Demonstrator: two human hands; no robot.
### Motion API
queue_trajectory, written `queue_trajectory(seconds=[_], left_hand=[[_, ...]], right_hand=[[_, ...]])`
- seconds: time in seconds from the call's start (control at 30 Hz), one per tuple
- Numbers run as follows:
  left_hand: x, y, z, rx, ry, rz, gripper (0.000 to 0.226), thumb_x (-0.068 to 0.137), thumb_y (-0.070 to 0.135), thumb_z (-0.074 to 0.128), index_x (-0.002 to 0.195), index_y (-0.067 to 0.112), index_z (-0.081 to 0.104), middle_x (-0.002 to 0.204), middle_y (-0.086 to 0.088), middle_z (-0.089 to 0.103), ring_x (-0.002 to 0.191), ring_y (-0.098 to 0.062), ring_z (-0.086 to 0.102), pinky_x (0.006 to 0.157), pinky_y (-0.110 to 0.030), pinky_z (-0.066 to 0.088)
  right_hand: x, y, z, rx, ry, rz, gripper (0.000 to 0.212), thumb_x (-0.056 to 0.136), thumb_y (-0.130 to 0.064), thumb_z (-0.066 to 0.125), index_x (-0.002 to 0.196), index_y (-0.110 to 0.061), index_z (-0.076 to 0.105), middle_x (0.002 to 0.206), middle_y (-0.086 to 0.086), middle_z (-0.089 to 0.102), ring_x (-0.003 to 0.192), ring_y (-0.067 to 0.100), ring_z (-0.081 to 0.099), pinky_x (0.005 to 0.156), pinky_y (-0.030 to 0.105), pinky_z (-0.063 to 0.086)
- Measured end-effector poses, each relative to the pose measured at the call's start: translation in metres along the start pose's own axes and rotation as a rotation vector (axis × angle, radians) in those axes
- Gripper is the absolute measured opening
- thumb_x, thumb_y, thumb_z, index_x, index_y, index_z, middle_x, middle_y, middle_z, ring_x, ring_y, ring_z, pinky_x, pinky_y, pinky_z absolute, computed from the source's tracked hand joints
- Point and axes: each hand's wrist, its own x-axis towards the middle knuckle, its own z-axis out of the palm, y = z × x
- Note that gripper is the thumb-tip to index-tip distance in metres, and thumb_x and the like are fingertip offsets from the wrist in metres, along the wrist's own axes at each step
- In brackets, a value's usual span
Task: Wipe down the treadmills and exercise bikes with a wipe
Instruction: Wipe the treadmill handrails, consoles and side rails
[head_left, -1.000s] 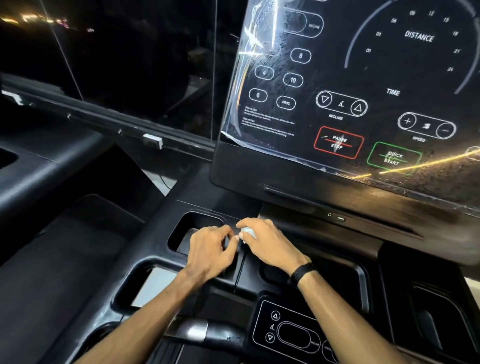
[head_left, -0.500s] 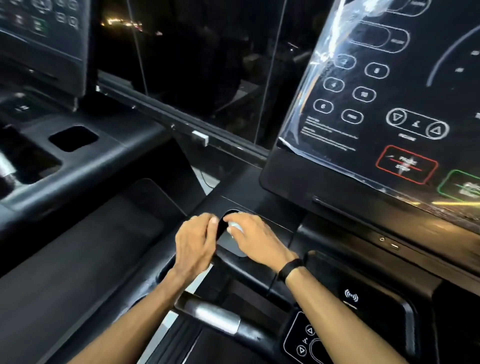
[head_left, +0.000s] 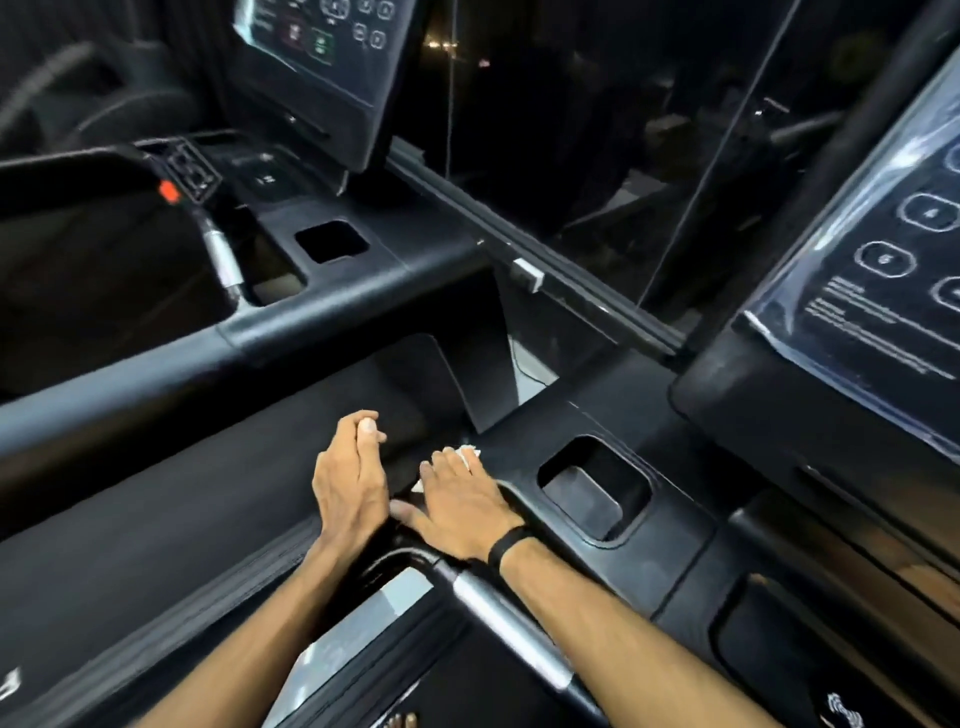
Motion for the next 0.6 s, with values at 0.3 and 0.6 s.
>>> queue_trajectory(seconds=[0.3,0.6], left_hand=[[-0.002,-0.023,-0.031,-0.026,0.007,-0.167,0.051,0.093,0.058,0.021,0.108,0.029,0.06,0.089,0.01,0.068,0.079,-0.018,0.064,0.085,-0.045,0.049],[-0.007,-0.031,-0.029,0.047,-0.083,-0.133,0.054,0.095,0.058,0.018,0.117,0.028,0.058,0.096,0.006,0.069,0.092,-0.019,0.065,0.088,-0.045,0.047]], right_hand=[[-0.036,0.008,-0.009,0.201,0.073,-0.311,0.054,0.096,-0.055,0.036,0.121,-0.009,0.051,0.123,0.011,0.055,0.116,0.03,0.046,0.107,0.043,0.032],[-0.002,-0.044,0.001,0.067,-0.024,-0.291,0.054,0.104,-0.048,0.029,0.103,-0.006,0.063,0.105,0.015,0.064,0.101,0.031,0.054,0.099,0.046,0.038]])
